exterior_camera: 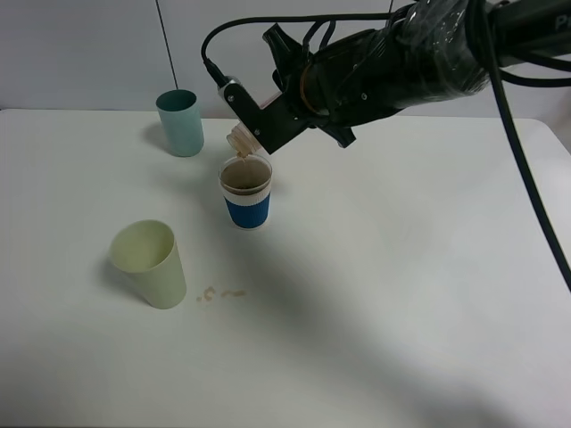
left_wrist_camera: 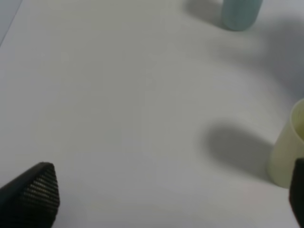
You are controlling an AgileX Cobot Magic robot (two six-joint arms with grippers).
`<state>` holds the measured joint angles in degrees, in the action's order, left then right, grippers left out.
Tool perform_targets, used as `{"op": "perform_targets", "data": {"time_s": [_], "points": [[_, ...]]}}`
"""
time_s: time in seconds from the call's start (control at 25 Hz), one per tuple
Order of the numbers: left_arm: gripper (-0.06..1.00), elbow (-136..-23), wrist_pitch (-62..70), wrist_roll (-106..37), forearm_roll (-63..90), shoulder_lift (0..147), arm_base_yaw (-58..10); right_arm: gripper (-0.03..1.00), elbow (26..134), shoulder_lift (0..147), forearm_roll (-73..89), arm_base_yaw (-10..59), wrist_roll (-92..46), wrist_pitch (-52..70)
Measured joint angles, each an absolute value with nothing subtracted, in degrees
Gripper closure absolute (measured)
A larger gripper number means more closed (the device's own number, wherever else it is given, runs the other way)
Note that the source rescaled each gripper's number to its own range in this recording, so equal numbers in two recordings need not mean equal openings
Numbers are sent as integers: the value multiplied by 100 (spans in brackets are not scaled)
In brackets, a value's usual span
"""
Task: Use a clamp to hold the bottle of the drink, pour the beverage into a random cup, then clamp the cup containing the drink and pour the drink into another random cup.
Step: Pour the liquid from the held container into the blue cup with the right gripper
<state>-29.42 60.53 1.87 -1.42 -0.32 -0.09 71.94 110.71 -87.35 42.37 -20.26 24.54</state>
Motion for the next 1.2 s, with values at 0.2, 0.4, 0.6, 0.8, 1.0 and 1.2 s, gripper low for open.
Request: {"op": "perform_targets", "data": {"time_s": [0.2,0.4,0.6,0.8,1.0,1.2], "points": [[1,-2942,6053,187,-142,-32,-9,96,7194,11071,-8924,4237,-2026,2448],[1,-2942,6053,187,-142,-32,-9,96,7194,11071,-9353,4237,-1834,2443],[1,-2942,6053,187,-142,-32,-9,96,7194,11071,-9829,4237,-1387,2439],[1,-2942,6053,187,-142,-32,-9,96,7194,11071,-9900,4237,-1271,2439],[1,-2942,6053,187,-142,-32,-9,96,7194,11071,-9925,4237,-1206,2388],[1,-2942,6053,187,-142,-32,-9,96,7194,11071,-9944,4237,-1200,2261]]}}
